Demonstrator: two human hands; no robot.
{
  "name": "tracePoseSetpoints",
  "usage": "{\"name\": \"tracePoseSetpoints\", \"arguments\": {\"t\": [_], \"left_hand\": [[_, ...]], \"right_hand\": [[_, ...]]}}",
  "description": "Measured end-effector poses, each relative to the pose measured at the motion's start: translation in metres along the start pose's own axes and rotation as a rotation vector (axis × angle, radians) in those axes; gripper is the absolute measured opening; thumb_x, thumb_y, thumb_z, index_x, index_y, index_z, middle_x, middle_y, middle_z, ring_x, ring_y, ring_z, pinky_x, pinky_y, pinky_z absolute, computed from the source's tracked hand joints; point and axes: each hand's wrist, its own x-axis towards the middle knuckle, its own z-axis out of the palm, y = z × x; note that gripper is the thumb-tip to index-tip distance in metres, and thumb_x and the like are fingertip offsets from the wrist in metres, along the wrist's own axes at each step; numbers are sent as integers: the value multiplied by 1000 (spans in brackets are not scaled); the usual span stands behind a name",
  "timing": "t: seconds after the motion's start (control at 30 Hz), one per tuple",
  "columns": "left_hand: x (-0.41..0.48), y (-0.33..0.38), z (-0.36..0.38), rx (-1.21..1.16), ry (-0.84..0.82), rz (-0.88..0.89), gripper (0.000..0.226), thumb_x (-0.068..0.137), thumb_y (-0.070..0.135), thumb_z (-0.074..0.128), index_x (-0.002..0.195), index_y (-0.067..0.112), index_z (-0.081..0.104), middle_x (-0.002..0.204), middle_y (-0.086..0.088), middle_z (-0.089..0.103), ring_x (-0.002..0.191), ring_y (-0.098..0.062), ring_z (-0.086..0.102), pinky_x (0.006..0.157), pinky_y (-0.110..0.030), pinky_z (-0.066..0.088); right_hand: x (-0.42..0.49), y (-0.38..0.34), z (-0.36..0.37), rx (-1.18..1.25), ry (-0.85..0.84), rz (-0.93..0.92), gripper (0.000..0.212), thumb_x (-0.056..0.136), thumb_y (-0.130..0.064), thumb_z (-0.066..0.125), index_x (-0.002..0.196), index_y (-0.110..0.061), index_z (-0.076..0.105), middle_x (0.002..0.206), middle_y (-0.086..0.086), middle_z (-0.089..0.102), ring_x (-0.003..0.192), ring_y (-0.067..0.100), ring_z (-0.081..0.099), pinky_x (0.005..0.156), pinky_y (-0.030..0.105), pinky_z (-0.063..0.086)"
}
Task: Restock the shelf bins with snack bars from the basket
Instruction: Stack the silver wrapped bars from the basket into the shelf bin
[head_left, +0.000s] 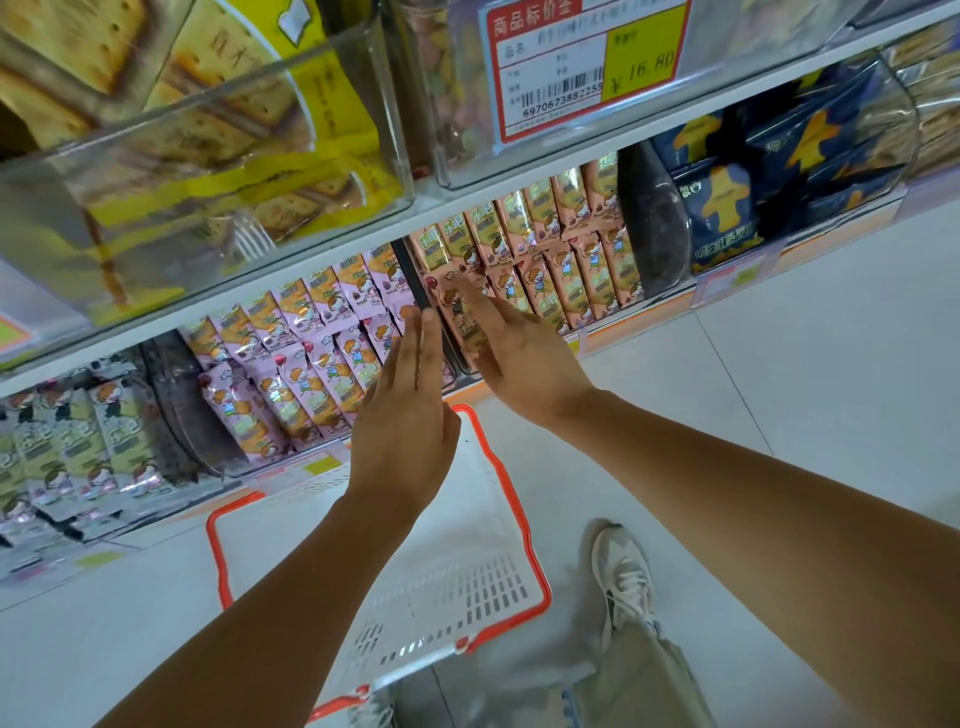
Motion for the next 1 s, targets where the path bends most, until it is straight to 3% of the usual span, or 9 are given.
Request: {"name": "tracePoseSetpoints", "arguments": {"t": [0.17, 0.3, 0.4, 0.47, 0.57, 0.67, 0.77, 0.83, 1.0], "left_hand": [[1, -2, 0, 54, -32, -8, 84, 95, 17, 48, 154, 17, -13, 163, -2, -11, 150, -23, 6, 114, -40, 30], [1, 4, -5, 116, -46, -36, 83, 94, 18, 52, 155, 15, -5, 163, -9, -5, 149, -29, 10, 114, -44, 28], [3, 10, -11, 223, 38, -19, 78, 86, 16, 57, 153, 3, 18, 159, -22, 11, 146, -38, 18, 114, -49, 26], [10, 15, -14, 305, 118, 59, 70, 84, 18, 48, 148, -2, 30, 156, -25, 20, 144, -40, 22, 114, -51, 26], [30, 26, -20, 382, 147, 179, 65, 88, 27, 29, 147, 1, 34, 157, -23, 21, 145, -38, 20, 117, -53, 23], [56, 37, -22, 509, 53, 214, 65, 94, 34, 26, 153, 6, 22, 160, -19, 9, 149, -35, 8, 121, -50, 10], [82, 46, -15, 572, -98, 154, 67, 98, 37, 28, 155, 13, 1, 160, -17, -13, 149, -32, -11, 120, -49, -1], [93, 47, -7, 608, -153, 88, 70, 99, 39, 28, 155, 12, -5, 159, -15, -20, 148, -31, -16, 120, -49, -1], [102, 50, 3, 706, -172, -32, 71, 99, 42, 27, 154, 11, -6, 159, -11, -23, 149, -29, -11, 119, -49, 6]], "right_hand": [[-7, 1, 9, -130, 28, 9, 58, 91, -22, 42, 147, -8, 39, 100, 12, 69, 84, 32, 67, 87, 43, 48], [2, 1, 1, -107, -153, 63, 59, 99, -27, 44, 154, -18, 24, 116, 9, 63, 103, 30, 62, 99, 43, 40], [0, 6, -8, -62, -257, 78, 63, 100, -26, 45, 155, -21, 16, 131, 8, 57, 118, 27, 54, 108, 42, 31], [-3, 10, -15, -43, -198, 49, 59, 98, -25, 45, 153, -18, 25, 139, 10, 52, 124, 30, 51, 110, 46, 33], [-4, 30, -31, -108, 40, 56, 56, 92, -23, 43, 146, -10, 39, 139, 16, 50, 122, 34, 53, 102, 48, 42], [6, 56, -55, -210, 62, 136, 63, 90, -18, 52, 150, -10, 31, 153, 19, 32, 138, 37, 36, 108, 48, 35], [22, 73, -72, -299, -181, 216, 72, 93, -23, 53, 155, -19, 15, 163, 11, -1, 149, 33, 10, 114, 47, 26], [28, 81, -78, -343, -339, 237, 79, 94, -27, 55, 156, -21, 6, 162, 6, -17, 150, 31, 2, 116, 45, 23], [30, 98, -84, -409, -365, 133, 84, 93, -22, 56, 156, -21, 0, 160, 6, -23, 150, 27, 2, 115, 43, 26]]}}
